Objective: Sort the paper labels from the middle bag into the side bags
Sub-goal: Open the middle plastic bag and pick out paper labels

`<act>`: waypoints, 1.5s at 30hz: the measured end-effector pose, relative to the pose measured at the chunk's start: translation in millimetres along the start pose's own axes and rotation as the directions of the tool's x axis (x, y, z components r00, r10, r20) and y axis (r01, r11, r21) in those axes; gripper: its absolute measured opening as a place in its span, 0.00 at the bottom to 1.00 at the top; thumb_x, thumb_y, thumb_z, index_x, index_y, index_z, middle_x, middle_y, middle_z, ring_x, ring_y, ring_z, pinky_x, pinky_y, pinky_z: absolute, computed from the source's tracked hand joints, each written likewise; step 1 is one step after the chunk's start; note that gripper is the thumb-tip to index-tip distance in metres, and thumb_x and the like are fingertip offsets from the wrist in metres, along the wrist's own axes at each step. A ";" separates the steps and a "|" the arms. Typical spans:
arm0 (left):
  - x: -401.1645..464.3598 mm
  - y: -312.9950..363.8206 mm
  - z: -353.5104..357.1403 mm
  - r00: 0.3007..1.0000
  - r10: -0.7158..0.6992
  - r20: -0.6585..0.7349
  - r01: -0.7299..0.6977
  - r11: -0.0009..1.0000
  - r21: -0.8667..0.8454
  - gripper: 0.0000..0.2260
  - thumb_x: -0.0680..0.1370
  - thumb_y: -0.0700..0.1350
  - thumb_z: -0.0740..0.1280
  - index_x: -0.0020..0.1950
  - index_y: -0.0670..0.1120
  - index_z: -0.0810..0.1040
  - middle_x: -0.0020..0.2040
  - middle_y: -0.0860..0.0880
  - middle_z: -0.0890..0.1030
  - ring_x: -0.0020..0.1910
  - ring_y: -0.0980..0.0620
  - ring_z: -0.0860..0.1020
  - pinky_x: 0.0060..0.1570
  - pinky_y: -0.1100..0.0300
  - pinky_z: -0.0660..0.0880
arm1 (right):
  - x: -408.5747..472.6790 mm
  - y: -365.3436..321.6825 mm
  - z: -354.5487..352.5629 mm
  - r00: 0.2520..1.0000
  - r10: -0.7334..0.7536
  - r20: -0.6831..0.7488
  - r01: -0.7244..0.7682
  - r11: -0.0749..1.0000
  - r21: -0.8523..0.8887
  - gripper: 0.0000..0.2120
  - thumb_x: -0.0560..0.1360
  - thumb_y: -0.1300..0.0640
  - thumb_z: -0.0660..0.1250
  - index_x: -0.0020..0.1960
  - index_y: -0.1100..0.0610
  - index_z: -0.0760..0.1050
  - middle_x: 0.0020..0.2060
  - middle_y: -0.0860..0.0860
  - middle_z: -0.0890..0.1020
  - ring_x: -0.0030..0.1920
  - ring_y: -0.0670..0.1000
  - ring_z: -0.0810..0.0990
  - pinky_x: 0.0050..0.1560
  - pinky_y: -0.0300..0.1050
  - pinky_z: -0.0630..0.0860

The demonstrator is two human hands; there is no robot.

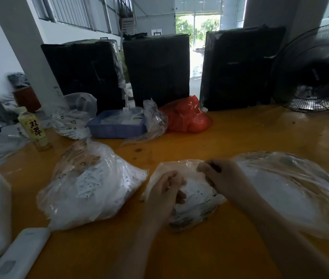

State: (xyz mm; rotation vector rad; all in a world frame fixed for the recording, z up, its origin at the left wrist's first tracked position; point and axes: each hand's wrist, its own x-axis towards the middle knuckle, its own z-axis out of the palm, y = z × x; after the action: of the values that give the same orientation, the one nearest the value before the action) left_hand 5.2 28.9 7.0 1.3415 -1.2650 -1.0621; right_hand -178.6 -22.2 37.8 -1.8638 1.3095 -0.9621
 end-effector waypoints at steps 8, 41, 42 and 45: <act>0.1 -19.8 -7.3 0.987 -0.159 0.027 0.161 0.962 -0.219 0.08 0.78 0.55 0.75 0.52 0.53 0.89 0.51 0.46 0.88 0.47 0.50 0.86 0.45 0.60 0.80 | -1.9 16.4 35.3 0.997 -0.069 0.024 0.069 0.998 -0.010 0.14 0.82 0.46 0.61 0.46 0.53 0.79 0.30 0.47 0.78 0.27 0.42 0.74 0.31 0.36 0.70; 12.7 -32.9 -9.4 0.972 -0.236 -0.024 0.137 0.641 -0.755 0.19 0.70 0.38 0.76 0.61 0.36 0.82 0.56 0.35 0.86 0.54 0.41 0.87 0.46 0.61 0.84 | -12.0 23.7 33.4 0.958 -0.184 -0.222 0.117 0.952 -0.282 0.06 0.78 0.49 0.70 0.52 0.50 0.83 0.40 0.40 0.83 0.35 0.33 0.78 0.40 0.25 0.73; 12.6 -32.3 -9.1 0.972 -0.234 -0.024 0.136 0.643 -0.754 0.19 0.70 0.38 0.77 0.61 0.36 0.82 0.56 0.35 0.86 0.55 0.41 0.87 0.46 0.61 0.84 | -12.7 22.7 31.9 0.960 -0.134 -0.248 0.082 0.974 -0.211 0.05 0.77 0.50 0.71 0.51 0.48 0.83 0.41 0.37 0.82 0.37 0.33 0.79 0.41 0.26 0.77; 12.6 -30.7 -8.5 0.973 -0.230 -0.030 0.133 0.657 -0.742 0.19 0.69 0.39 0.77 0.59 0.35 0.83 0.55 0.35 0.86 0.56 0.39 0.86 0.47 0.59 0.84 | -13.6 21.1 29.1 0.964 0.010 -0.266 -0.009 1.000 0.004 0.11 0.75 0.51 0.74 0.56 0.43 0.80 0.42 0.35 0.83 0.45 0.33 0.81 0.48 0.33 0.81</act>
State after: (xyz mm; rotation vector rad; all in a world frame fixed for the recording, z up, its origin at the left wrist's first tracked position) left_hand 19.1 16.7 -21.8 0.8722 -0.4823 -1.4091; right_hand -166.8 -12.3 2.6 -1.7693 1.4697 -1.2425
